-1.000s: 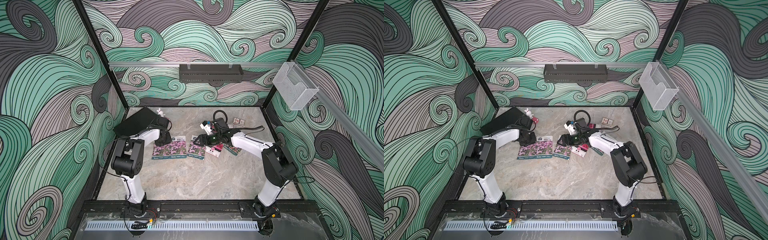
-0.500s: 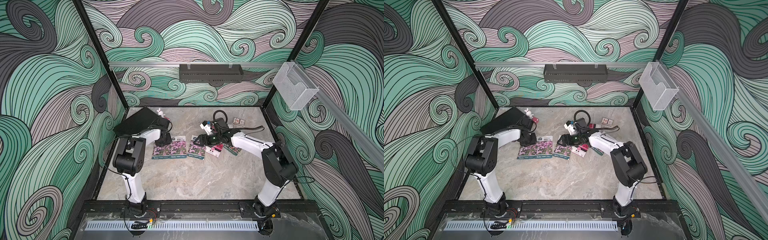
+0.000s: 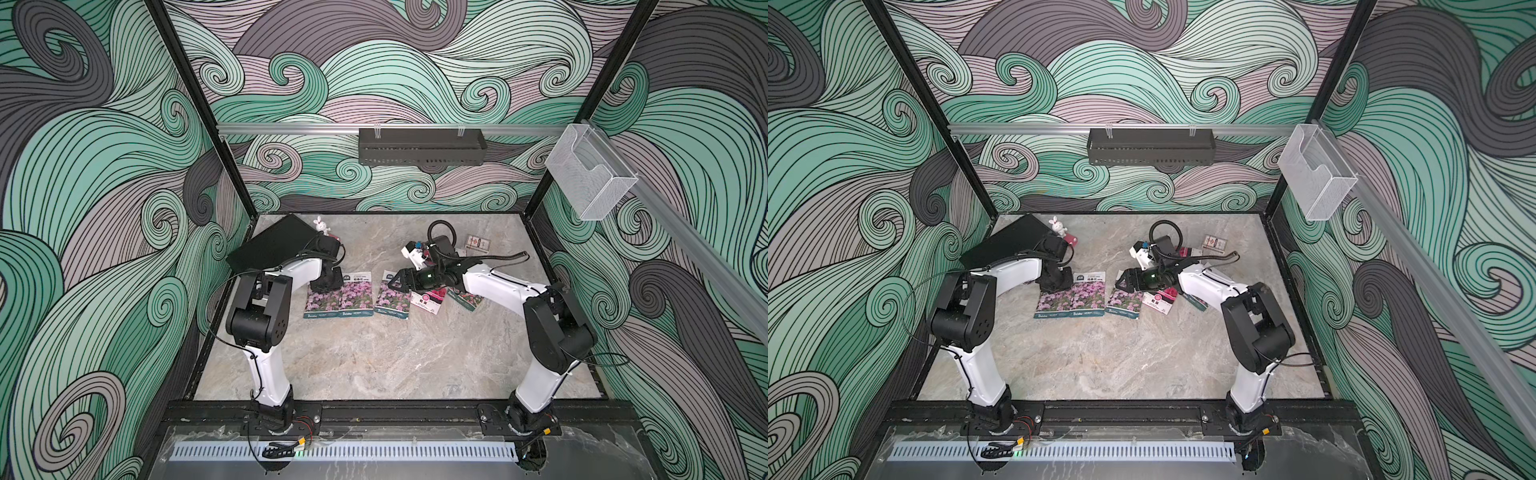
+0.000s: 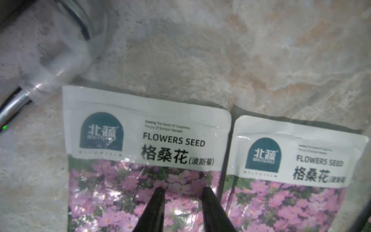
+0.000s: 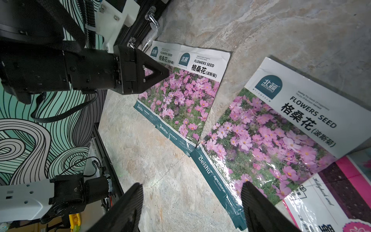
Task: Arrange the seed packets in a row
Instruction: Adjust the seed packet at the center of the board.
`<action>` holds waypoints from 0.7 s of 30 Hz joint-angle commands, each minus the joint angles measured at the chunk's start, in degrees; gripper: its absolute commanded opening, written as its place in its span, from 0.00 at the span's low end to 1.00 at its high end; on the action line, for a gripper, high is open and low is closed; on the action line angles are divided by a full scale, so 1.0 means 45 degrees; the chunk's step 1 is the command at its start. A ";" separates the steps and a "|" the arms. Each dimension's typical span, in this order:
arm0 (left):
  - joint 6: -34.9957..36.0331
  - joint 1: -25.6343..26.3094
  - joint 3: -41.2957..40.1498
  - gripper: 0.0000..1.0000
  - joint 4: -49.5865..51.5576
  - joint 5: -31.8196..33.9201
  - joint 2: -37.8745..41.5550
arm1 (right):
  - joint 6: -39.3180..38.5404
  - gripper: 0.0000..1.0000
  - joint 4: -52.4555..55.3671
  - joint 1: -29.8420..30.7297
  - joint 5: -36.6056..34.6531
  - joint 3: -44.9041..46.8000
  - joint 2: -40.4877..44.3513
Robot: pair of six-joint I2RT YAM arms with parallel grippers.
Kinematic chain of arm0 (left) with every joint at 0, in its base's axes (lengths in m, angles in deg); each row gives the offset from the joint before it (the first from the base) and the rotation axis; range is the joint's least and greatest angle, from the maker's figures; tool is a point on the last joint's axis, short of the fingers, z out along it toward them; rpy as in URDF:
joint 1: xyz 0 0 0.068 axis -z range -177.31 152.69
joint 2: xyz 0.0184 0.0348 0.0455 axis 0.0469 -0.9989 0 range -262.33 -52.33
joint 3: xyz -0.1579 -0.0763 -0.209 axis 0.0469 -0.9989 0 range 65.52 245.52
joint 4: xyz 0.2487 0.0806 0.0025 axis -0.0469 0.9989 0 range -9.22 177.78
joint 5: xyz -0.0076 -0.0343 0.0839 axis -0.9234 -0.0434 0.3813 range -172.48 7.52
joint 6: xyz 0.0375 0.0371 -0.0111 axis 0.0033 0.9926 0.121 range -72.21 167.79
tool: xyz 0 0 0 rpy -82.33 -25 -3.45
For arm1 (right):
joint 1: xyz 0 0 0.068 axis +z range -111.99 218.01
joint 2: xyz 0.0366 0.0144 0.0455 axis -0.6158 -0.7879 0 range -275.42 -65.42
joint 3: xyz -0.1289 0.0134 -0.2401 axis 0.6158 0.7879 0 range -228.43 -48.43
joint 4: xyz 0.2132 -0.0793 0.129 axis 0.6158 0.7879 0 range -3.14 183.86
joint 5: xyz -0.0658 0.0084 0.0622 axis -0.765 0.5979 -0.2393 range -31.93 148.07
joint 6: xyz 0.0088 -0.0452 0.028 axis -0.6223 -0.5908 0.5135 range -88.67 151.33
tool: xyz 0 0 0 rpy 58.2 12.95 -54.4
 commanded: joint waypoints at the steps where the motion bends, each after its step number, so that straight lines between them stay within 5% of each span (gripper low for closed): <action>1: 0.0336 0.0046 0.0254 0.33 0.0950 0.0452 -0.0053 | -0.0062 0.78 -0.0191 -0.0051 0.0131 0.0178 0.0024; 21: 0.0478 0.0066 0.0926 0.38 0.1254 -0.0098 0.1932 | 0.0109 0.79 -0.0405 -0.0089 0.0079 0.0297 0.0164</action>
